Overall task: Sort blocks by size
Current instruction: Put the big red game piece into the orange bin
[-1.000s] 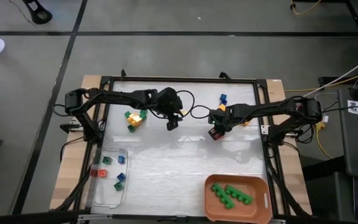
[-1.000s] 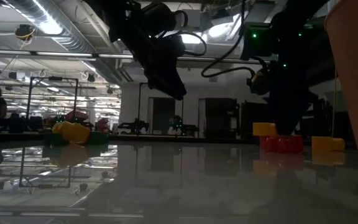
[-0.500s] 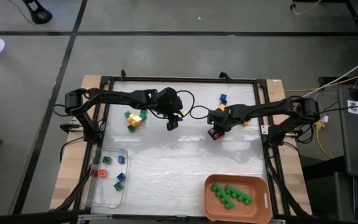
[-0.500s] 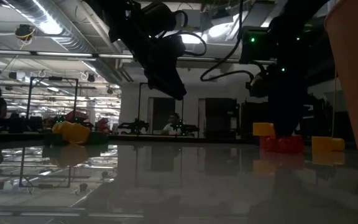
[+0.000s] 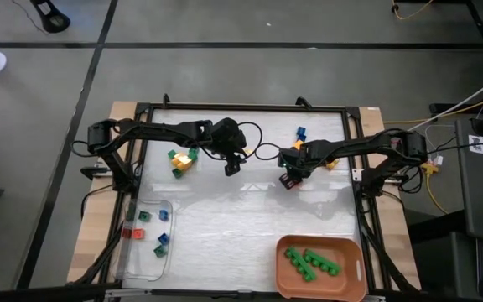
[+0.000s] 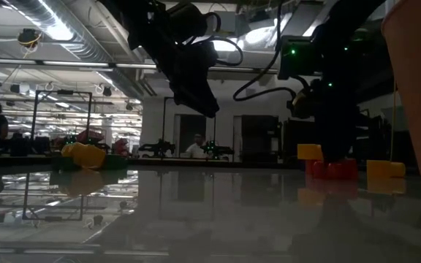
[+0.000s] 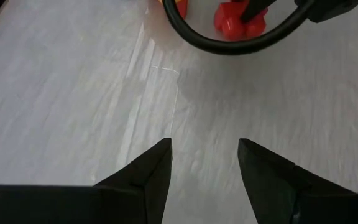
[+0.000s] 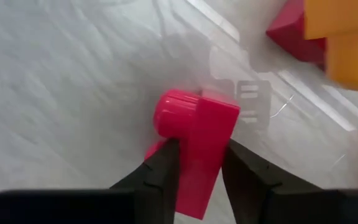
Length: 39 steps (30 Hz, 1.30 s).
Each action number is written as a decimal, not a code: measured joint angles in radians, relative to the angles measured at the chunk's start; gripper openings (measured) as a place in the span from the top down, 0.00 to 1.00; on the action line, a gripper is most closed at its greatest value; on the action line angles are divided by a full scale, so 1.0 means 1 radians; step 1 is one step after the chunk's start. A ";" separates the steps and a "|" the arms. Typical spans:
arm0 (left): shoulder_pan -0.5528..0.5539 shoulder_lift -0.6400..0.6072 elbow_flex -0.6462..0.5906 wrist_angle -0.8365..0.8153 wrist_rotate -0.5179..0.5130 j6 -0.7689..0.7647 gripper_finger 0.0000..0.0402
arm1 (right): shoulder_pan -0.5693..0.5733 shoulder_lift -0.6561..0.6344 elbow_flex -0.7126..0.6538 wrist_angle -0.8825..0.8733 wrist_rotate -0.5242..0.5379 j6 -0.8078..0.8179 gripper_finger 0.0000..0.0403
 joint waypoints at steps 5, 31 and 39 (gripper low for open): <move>0.000 0.000 0.000 0.000 0.000 0.000 0.58 | 0.000 0.000 -0.001 0.017 -0.011 -0.003 0.84; 0.001 -0.373 0.000 -0.472 -0.009 0.013 0.58 | 0.030 0.002 0.384 0.058 -0.301 -0.231 0.80; 0.001 -0.444 0.000 -0.667 -0.093 0.018 0.58 | 0.216 0.001 0.554 -0.100 -0.323 -0.317 0.80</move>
